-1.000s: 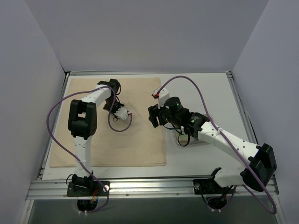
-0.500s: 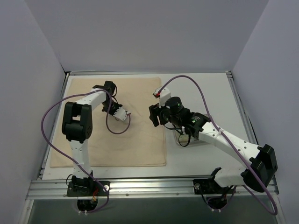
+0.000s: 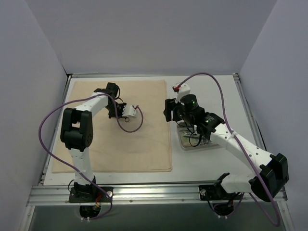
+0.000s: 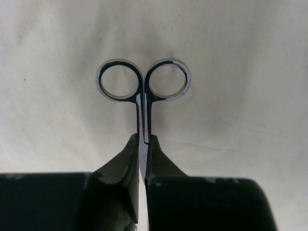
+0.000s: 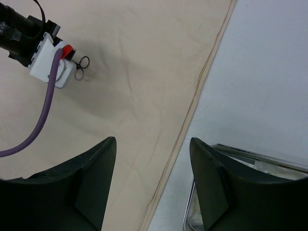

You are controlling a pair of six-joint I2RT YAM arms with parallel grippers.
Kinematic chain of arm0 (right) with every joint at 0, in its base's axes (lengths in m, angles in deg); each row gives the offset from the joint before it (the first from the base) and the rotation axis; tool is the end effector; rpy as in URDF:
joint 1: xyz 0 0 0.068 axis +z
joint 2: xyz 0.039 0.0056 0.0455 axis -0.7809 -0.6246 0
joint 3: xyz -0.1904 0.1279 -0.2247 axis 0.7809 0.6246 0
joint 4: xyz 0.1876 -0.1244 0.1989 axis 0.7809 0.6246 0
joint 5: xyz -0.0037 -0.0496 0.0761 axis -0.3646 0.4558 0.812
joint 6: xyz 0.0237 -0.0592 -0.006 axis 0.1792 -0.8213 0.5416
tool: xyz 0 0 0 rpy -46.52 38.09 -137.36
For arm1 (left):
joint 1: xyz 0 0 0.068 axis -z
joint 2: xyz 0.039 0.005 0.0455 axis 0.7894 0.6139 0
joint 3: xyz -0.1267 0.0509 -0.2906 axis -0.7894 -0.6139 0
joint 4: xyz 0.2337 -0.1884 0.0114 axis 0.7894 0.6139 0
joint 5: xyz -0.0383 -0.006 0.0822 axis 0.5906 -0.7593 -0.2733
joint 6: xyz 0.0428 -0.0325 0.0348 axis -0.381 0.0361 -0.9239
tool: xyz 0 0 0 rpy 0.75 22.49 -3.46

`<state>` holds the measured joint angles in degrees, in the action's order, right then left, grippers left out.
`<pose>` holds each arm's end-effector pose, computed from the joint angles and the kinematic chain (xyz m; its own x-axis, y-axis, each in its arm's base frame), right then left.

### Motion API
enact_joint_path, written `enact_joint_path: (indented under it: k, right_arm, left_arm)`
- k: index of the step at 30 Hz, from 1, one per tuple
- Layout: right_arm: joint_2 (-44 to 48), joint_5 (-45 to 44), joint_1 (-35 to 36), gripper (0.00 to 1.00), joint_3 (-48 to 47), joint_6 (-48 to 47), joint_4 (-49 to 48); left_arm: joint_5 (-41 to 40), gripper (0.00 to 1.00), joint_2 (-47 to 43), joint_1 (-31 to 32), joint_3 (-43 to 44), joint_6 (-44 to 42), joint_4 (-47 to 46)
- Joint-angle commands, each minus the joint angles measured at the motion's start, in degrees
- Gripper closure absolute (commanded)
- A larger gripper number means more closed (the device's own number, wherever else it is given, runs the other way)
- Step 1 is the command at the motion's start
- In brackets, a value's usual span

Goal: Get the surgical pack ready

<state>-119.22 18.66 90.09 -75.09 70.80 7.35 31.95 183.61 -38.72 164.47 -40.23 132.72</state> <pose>0.2684 0.2119 0.3741 -0.3375 0.0171 -0.9412 -0.5198 0.8302 0.2015 0.4460 -0.1202 0.1922 0.2205 0.9349 -0.2782 0.9658 -0.1695 0.1960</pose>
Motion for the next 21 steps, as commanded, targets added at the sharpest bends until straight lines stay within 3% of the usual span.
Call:
enact_joint_path:
  k: [1, 5, 12, 21]
  right_arm:
    - [3.14, -2.19, -1.12, 0.42, -0.83, 2.38, 1.55]
    - [3.66, -4.47, -5.51, 0.44, -1.63, 4.85, 4.19]
    - [6.39, -7.92, -13.33, 0.43, -3.12, 6.95, 8.94]
    - [15.08, -11.86, -22.57, 0.43, -6.46, 4.15, 16.14]
  left_arm:
    - [3.65, 0.98, -4.25, 0.21, 0.05, 7.97, -0.1]
    - [1.91, 0.98, -8.11, 3.46, 0.23, 18.25, -1.59]
    - [-1.62, 0.98, -10.14, 16.37, 3.81, 38.27, -3.36]
    - [-5.13, 0.98, 2.41, 37.03, 22.27, 51.22, -1.51]
